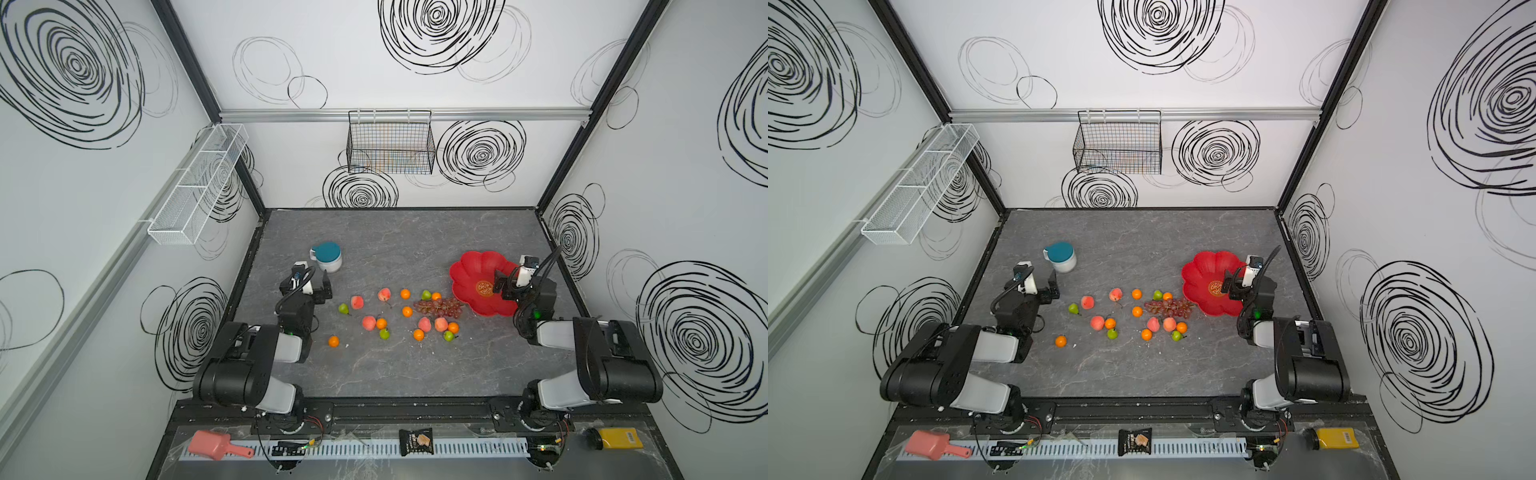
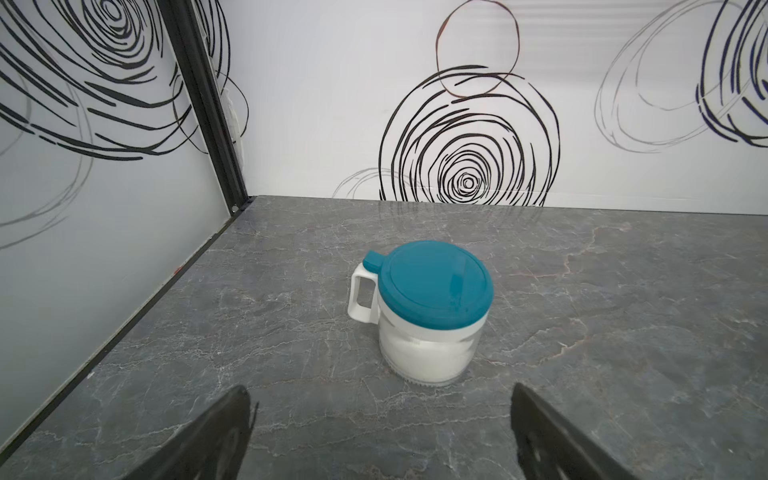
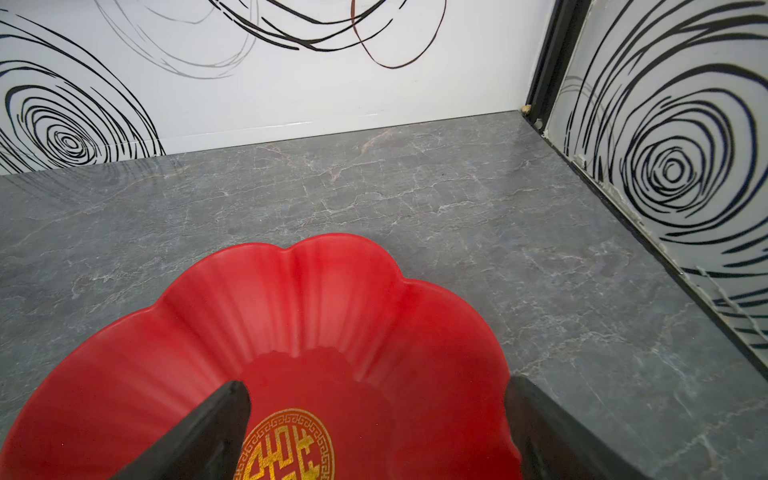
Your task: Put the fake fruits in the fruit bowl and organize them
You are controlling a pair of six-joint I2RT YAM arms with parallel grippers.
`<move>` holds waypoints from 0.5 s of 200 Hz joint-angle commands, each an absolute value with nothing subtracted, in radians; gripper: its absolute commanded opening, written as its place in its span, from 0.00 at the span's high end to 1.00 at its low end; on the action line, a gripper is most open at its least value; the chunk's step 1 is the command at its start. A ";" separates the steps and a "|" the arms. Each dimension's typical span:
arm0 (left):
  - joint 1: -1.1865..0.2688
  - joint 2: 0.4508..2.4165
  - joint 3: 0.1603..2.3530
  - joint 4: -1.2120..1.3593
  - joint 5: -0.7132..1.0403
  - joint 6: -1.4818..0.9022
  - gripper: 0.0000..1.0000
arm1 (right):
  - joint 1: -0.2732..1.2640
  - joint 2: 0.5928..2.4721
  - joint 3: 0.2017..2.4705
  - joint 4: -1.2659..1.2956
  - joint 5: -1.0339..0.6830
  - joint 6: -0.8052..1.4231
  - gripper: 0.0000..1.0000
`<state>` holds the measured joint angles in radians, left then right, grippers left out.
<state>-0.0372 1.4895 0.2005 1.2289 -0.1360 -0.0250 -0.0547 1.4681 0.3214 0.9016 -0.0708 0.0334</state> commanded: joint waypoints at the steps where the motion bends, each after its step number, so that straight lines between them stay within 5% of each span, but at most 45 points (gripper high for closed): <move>1: -0.032 1.494 0.212 1.295 -0.122 -0.018 0.01 | -0.055 1.473 0.324 0.925 -0.076 0.034 0.00; 100: -0.015 1.496 0.205 1.311 -0.089 -0.027 0.01 | -0.058 1.474 0.324 0.925 -0.082 0.034 0.00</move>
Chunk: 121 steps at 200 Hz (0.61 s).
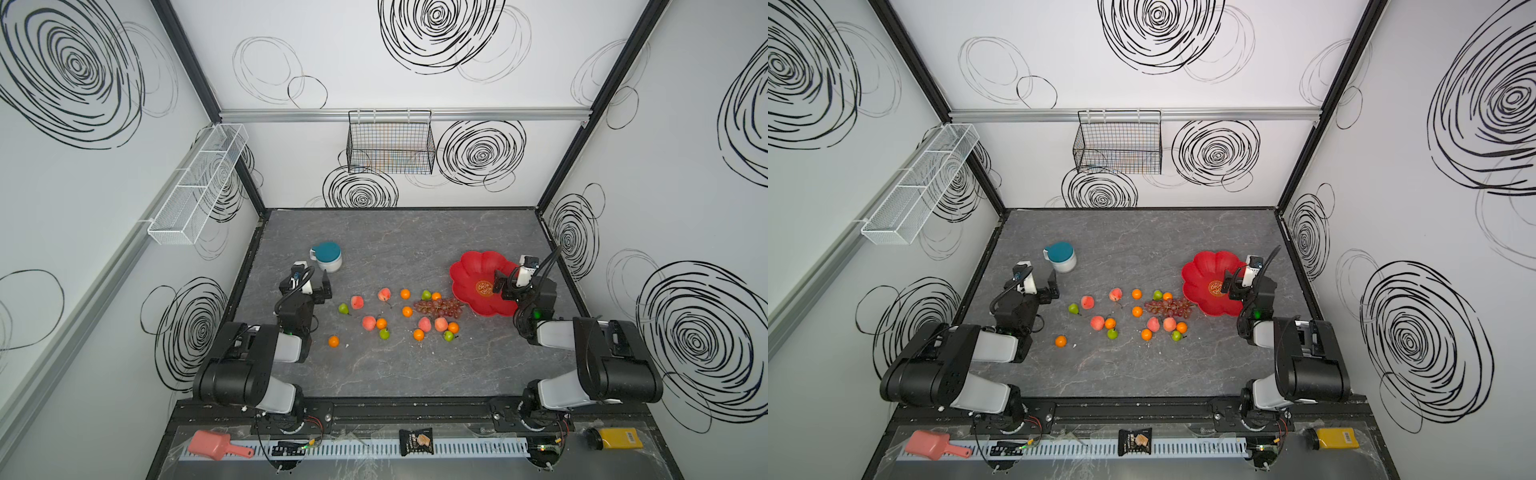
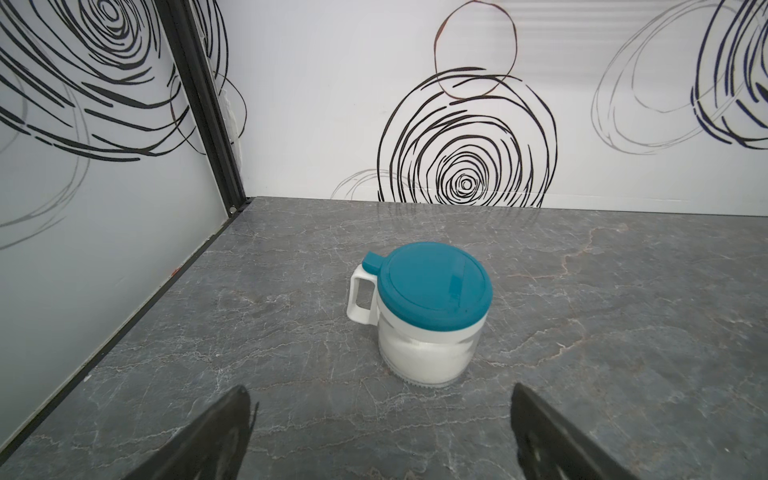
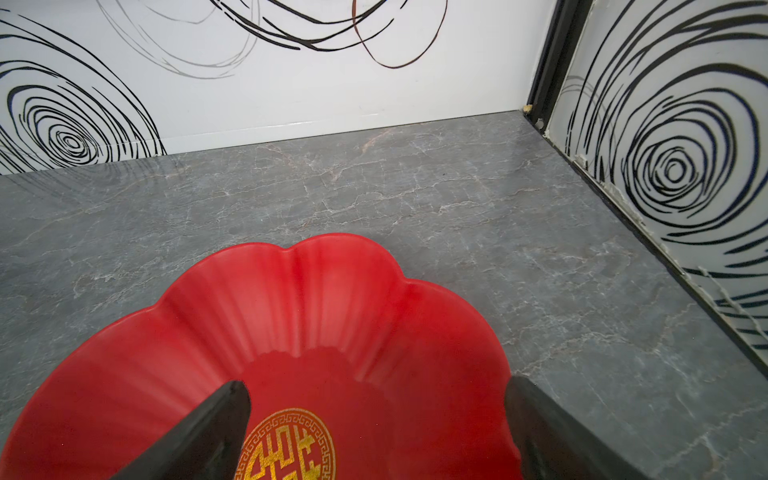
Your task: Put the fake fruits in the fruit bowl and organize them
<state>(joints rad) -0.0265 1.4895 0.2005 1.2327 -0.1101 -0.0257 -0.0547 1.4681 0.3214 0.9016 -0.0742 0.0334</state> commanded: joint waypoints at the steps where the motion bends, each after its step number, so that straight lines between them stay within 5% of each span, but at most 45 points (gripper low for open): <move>1: -0.014 1.496 0.205 1.311 -0.088 -0.027 0.01 | -0.058 1.473 0.324 0.925 -0.081 0.033 0.00; 121: -0.022 1.496 0.172 1.382 -0.107 -0.026 0.01 | -0.057 1.472 0.321 0.929 -0.083 0.032 0.00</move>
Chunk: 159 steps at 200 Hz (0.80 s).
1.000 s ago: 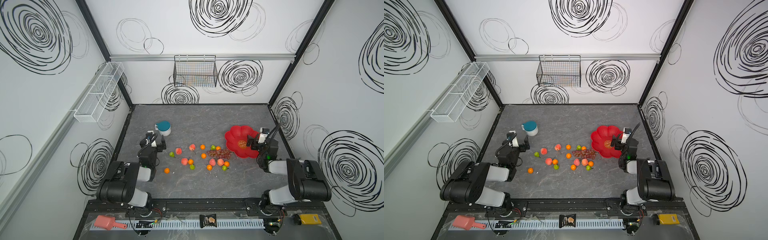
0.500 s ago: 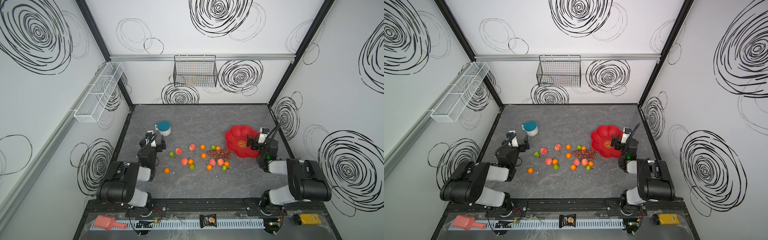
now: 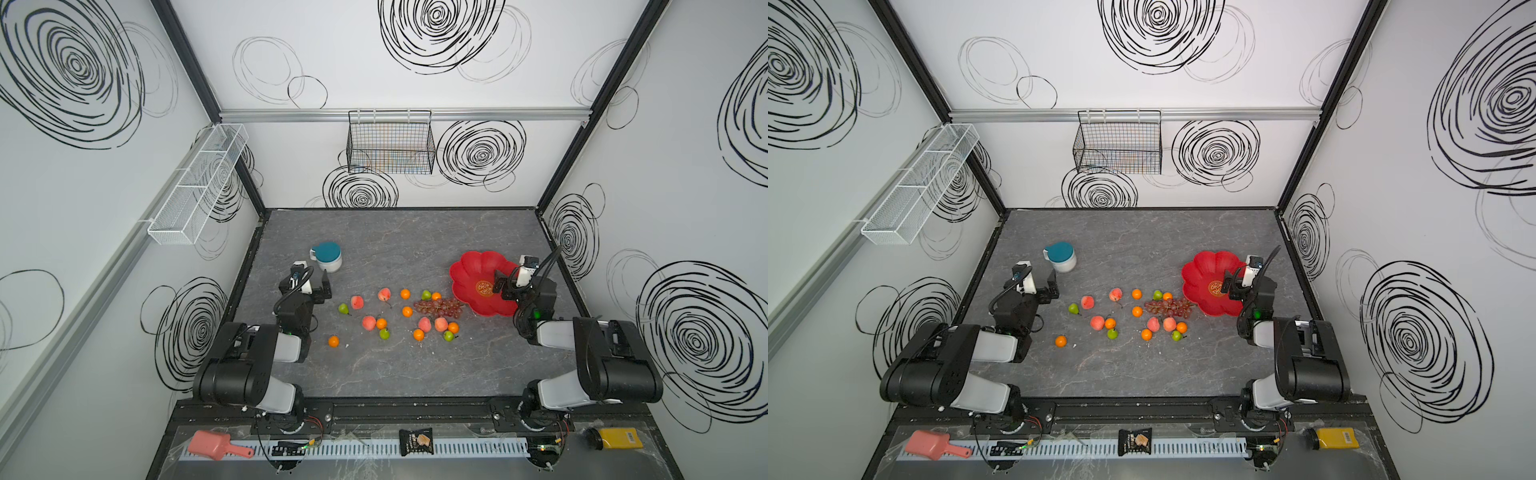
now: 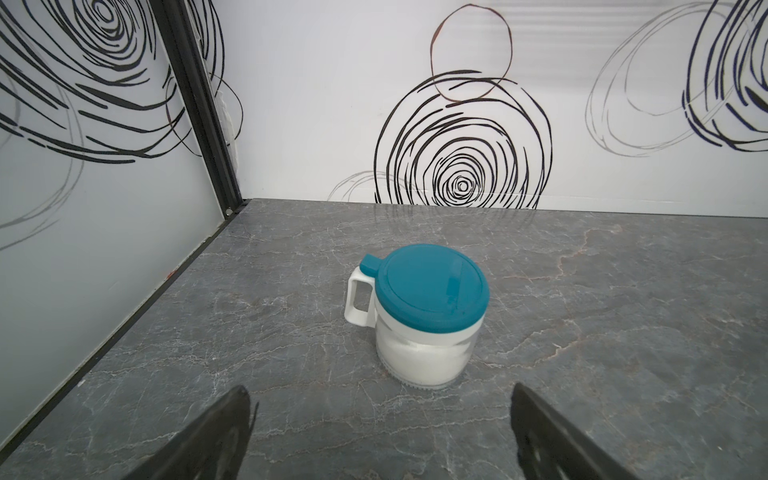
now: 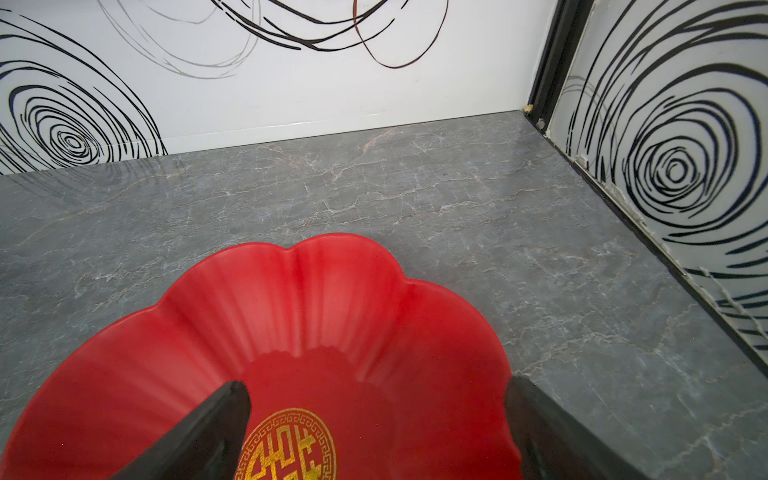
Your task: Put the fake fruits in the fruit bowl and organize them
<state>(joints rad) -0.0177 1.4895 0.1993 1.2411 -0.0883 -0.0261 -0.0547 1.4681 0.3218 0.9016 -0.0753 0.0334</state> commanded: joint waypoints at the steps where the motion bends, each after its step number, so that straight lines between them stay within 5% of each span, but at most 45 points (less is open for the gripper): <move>1: -0.023 1.496 0.169 1.386 -0.110 -0.025 0.01 | -0.057 1.471 0.321 0.929 -0.084 0.032 0.00; 50: -0.204 1.351 0.044 1.499 -0.370 0.113 0.01 | -0.033 1.382 0.321 0.854 -0.086 -0.004 0.00; 111: -0.423 1.003 0.166 1.005 -0.618 0.148 0.01 | 0.010 1.218 0.420 0.581 -0.105 0.034 0.00; 159: -0.622 0.955 0.348 0.702 -0.799 0.060 0.01 | 0.017 1.119 0.490 0.427 -0.053 0.218 0.00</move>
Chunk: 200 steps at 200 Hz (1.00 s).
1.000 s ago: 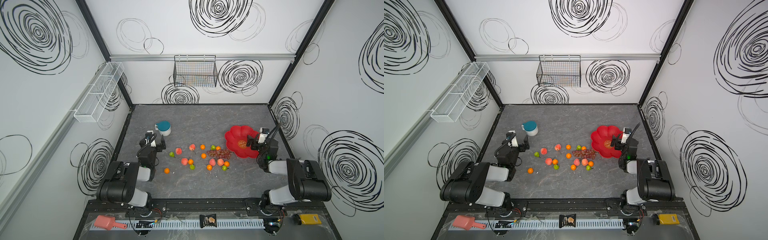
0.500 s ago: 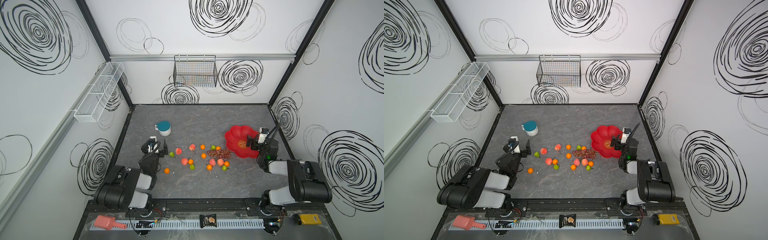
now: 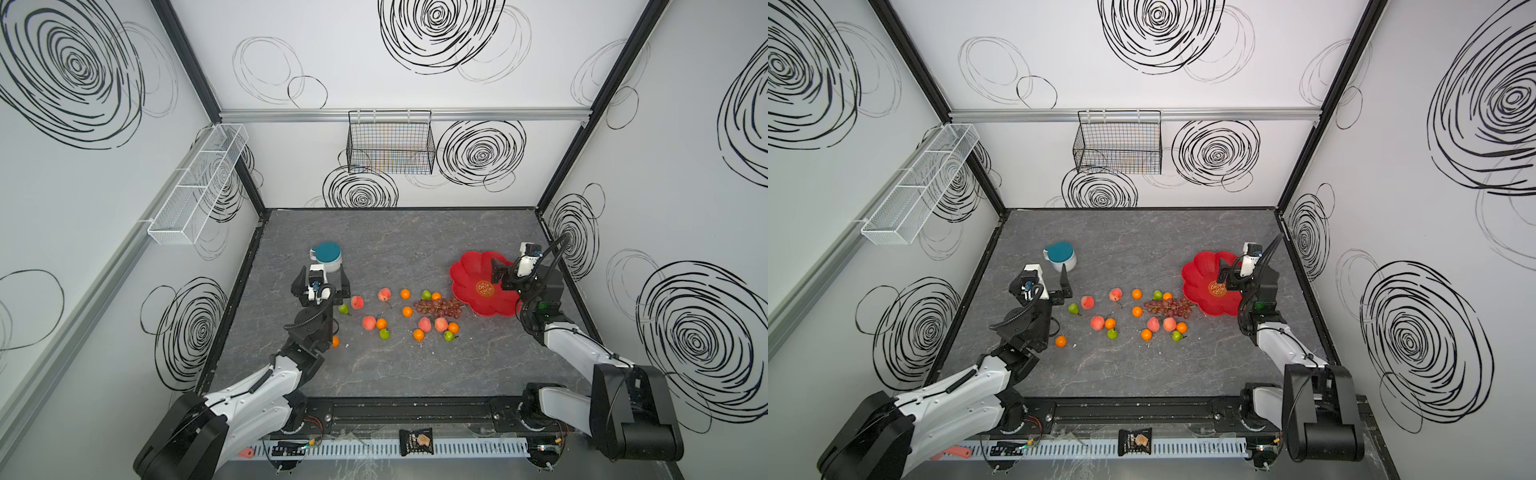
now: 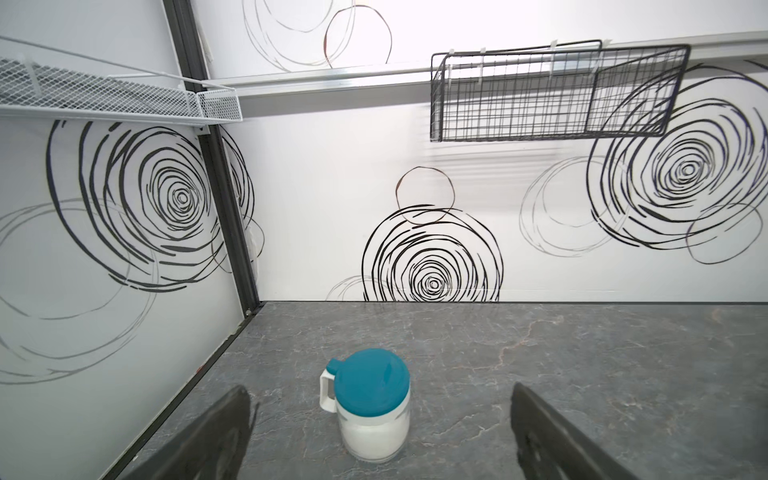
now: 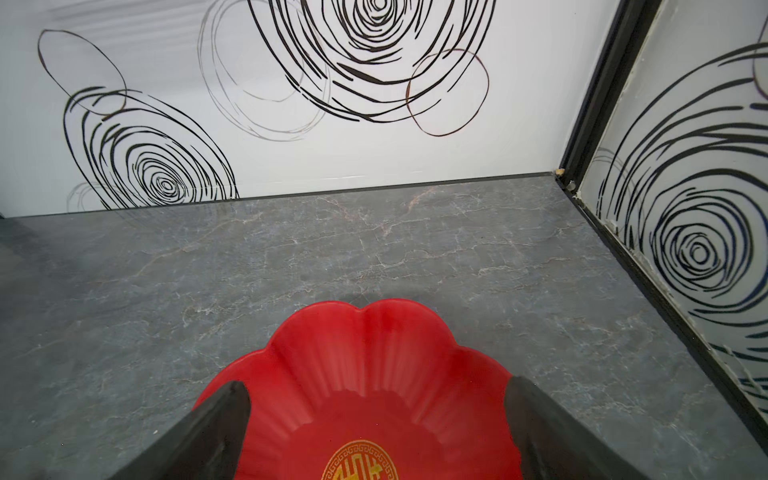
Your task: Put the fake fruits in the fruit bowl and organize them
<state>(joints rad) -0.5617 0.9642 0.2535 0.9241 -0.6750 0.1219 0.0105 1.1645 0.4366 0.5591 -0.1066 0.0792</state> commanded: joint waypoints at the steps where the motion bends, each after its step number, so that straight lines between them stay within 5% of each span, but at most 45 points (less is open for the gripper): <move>1: -0.624 0.954 0.355 0.688 -0.799 0.054 0.01 | 0.018 1.117 0.492 0.419 -0.046 0.225 0.00; 24: -0.647 0.960 0.481 0.413 -0.788 -0.141 0.00 | 0.015 1.090 0.547 0.221 0.134 0.458 0.00; 84: -0.588 0.948 0.600 0.017 -0.569 -0.472 0.01 | -0.020 0.975 0.582 -0.177 0.016 0.654 0.00; 146: -0.711 0.911 0.557 0.074 -0.344 -0.441 0.01 | -0.098 0.950 0.532 -0.474 -0.141 0.632 0.00; 200: -0.980 1.129 0.655 0.217 -0.327 -0.376 0.01 | -0.151 0.956 0.475 -0.434 -0.183 0.620 0.16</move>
<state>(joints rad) -0.8951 1.0348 0.5804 0.1093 -0.3561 -0.4141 -0.1326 0.9539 0.4774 -0.4240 -0.1448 0.6128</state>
